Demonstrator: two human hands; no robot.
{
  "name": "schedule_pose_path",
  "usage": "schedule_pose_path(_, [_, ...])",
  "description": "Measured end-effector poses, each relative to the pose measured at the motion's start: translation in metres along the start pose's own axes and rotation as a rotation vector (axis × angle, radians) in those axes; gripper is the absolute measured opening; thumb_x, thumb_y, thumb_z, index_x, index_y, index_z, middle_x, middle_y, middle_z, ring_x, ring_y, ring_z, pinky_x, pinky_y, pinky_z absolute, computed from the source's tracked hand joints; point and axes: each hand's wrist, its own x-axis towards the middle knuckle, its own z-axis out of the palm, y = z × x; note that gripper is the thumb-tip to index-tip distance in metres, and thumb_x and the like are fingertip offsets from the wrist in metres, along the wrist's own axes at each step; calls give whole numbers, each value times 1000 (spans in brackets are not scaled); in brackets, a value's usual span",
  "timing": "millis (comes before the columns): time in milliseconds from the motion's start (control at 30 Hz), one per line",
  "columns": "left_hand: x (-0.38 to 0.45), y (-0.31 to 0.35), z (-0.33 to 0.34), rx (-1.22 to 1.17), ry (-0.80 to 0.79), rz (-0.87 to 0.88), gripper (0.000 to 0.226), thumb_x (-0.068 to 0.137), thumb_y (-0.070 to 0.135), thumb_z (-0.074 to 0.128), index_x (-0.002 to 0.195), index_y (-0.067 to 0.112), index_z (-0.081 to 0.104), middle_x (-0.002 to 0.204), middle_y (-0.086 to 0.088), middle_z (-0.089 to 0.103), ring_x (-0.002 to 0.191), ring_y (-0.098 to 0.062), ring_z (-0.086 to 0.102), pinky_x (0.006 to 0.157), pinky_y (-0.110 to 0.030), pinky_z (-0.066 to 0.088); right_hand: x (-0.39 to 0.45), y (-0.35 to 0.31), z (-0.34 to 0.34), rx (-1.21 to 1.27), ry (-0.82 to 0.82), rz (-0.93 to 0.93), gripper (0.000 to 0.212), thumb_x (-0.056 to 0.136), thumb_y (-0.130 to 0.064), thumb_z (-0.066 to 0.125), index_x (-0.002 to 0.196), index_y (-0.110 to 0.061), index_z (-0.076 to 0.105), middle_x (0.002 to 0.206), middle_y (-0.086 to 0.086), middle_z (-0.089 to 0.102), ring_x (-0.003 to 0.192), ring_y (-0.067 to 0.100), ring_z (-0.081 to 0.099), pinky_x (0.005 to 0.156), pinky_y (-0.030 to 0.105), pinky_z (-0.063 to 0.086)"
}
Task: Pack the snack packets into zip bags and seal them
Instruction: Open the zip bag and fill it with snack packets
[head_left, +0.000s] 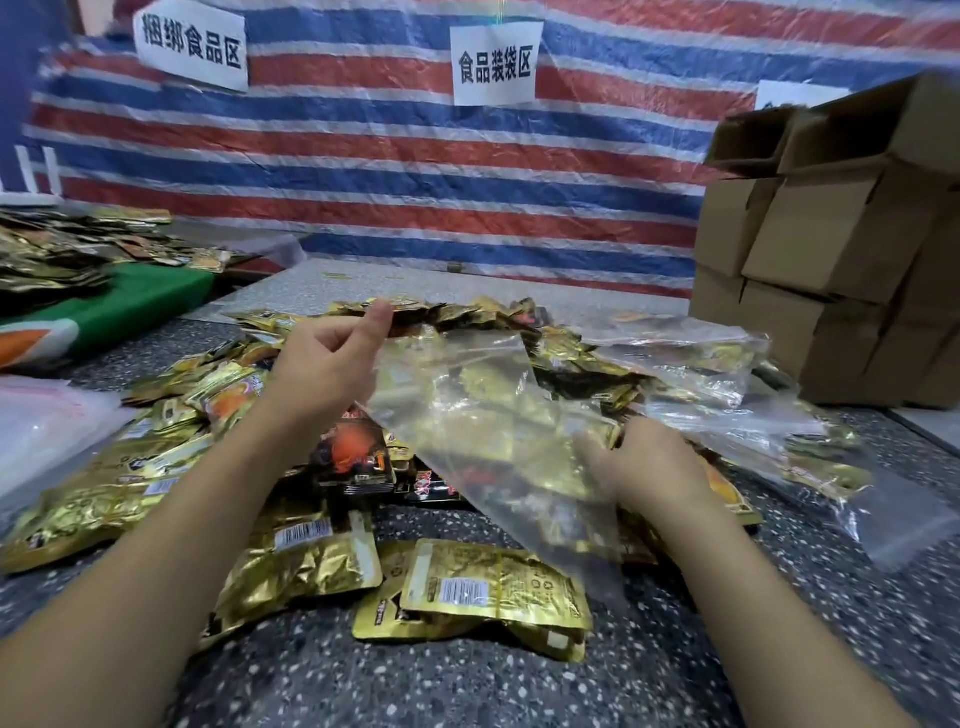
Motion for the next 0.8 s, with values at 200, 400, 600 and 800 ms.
schedule_pose_path(200, [-6, -3, 9, 11, -189, 58, 72, 84, 67, 55, 55, 3, 40, 53, -7, 37, 46, -15, 37, 46, -17, 40, 4, -5, 3, 416, -140, 73, 73, 72, -58, 81, 110, -1, 55, 92, 8, 61, 78, 23, 59, 62, 34, 45])
schedule_pose_path(400, [-9, -9, 11, 202, -347, 49, 59, 70, 61, 68, 68, 4, 52, 56, 4, 46, 50, -8, 41, 47, -21, 36, 6, 1, 0, 719, -110, 92, 40, 76, -26, 85, 102, -4, 64, 80, 5, 68, 65, 20, 66, 52, 36, 55])
schedule_pose_path(600, [-13, -3, 14, 173, -469, 90, 58, 75, 54, 67, 62, 3, 44, 56, 2, 40, 49, -8, 37, 47, -19, 32, 8, 1, -11, 1311, 61, 49, 21, 88, -14, 73, 106, -14, 62, 105, 8, 72, 89, 22, 74, 72, 37, 61])
schedule_pose_path(800, [-22, 2, 25, 176, -606, 81, 56, 68, 57, 71, 59, 8, 45, 54, 7, 39, 49, -10, 35, 48, -19, 29, 0, -7, -31, 1834, -120, -128, 42, 87, -9, 66, 126, -5, 53, 103, 9, 75, 93, 21, 74, 71, 31, 60])
